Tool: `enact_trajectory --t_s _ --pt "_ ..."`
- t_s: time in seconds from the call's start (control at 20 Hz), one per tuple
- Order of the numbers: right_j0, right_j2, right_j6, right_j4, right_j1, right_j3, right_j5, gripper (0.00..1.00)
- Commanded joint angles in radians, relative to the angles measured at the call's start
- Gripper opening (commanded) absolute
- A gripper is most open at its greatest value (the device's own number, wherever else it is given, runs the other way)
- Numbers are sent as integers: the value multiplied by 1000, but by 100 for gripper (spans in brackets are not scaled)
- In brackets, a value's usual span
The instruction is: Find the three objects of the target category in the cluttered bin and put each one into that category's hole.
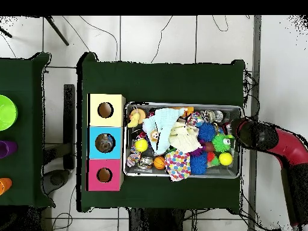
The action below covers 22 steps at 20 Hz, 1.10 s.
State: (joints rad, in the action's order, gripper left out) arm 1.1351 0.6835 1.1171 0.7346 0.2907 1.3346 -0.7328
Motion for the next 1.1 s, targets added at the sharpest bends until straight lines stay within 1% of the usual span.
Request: enact_trajectory --t_s 0.05,0.2,0.7,0.75,1.1 --pt "3 -45 -68 47 -69 95 86 100" --pt "-4 -56 -39 42 -68 95 93 100" --pt "-16 -75 -15 41 -62 96 118 100" --pt "-18 -78 -13 41 -60 96 117 0" --pt "-26 -90 -12 35 -55 96 128 0"
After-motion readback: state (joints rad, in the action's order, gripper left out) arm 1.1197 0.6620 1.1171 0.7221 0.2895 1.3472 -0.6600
